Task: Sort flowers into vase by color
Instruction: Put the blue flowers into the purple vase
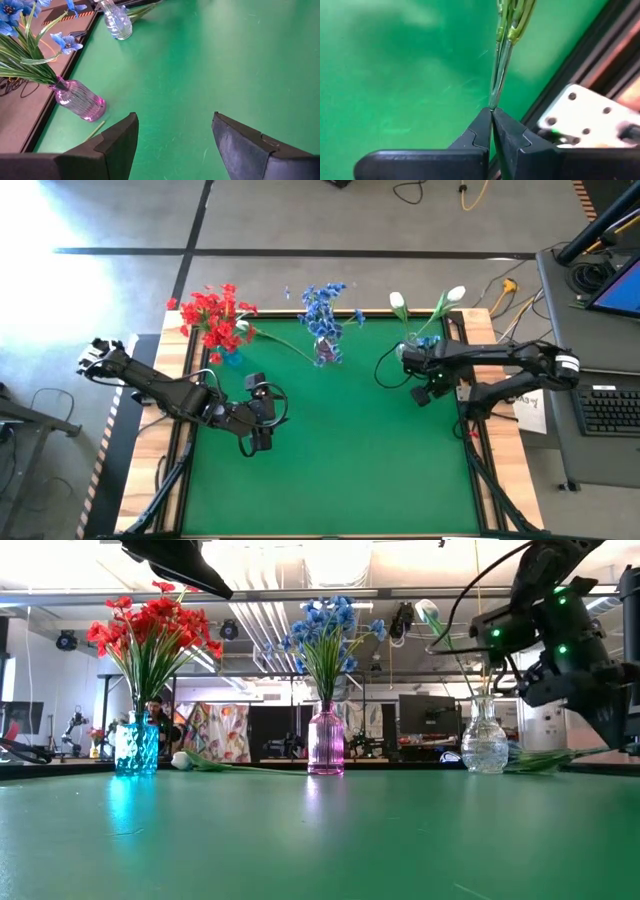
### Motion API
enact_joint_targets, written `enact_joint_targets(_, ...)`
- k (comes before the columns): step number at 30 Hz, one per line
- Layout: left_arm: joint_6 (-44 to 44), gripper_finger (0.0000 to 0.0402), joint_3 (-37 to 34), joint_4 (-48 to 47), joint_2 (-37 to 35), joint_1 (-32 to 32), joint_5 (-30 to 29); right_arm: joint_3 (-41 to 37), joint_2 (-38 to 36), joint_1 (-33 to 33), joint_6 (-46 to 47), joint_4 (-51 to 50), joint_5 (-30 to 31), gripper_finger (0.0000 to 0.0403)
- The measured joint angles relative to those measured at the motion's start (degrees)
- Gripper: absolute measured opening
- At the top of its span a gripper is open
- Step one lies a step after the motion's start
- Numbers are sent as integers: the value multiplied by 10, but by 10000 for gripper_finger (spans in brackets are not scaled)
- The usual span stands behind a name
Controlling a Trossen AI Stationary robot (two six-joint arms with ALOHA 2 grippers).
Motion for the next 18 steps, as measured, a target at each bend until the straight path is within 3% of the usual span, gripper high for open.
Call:
enact_joint_targets(13,-9,237,0,1,0,0,0,1,-13,80,31,8,-128,9)
enact_joint_targets(18,-9,237,0,3,0,0,0,3,-16,115,61,13,-126,33)
